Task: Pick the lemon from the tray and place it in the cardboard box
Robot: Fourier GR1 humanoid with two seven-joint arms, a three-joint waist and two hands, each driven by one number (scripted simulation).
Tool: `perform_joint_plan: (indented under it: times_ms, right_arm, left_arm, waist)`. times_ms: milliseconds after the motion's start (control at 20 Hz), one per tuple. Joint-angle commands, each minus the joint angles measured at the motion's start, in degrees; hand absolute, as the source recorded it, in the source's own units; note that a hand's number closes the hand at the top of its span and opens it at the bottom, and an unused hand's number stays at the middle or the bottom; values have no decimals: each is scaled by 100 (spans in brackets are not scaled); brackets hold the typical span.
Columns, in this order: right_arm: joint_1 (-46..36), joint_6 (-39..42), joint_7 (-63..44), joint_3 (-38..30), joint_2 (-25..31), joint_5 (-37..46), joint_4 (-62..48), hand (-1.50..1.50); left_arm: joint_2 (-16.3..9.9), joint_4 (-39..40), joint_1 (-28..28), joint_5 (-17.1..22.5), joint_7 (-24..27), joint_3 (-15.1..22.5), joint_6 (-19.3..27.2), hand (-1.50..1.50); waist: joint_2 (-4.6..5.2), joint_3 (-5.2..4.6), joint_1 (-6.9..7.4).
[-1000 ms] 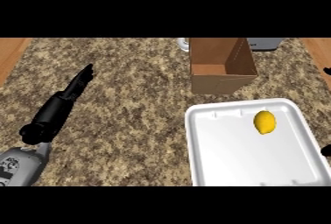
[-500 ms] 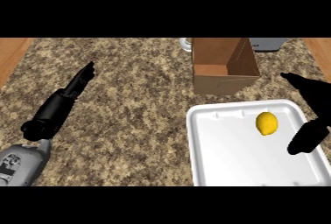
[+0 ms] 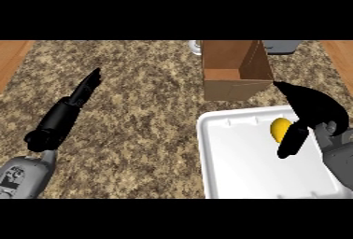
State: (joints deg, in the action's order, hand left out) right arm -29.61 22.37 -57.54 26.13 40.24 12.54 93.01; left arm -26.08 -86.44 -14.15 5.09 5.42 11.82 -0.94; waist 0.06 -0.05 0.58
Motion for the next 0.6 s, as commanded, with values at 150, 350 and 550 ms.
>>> perform_joint_plan:
  times_ms: [150, 350, 550]
  right_arm:
    - [-97, 58, -462, 276, -462, 816, -523, -150]
    - [-341, 216, -578, 151, -842, 1000, -864, -150]
    - [79, 452, 24, -204, -456, 1079, -796, -150]
  left_arm:
    - [334, 153, -46, -319, 28, 62, 75, 0]
    - [47, -43, 93, -102, 41, -302, -334, 0]
    - [358, 35, -79, -367, -189, -261, -154, 0]
  waist:
    - [5, 2, -44]
    - [2, 2, -10]
    - [-5, 4, -69]
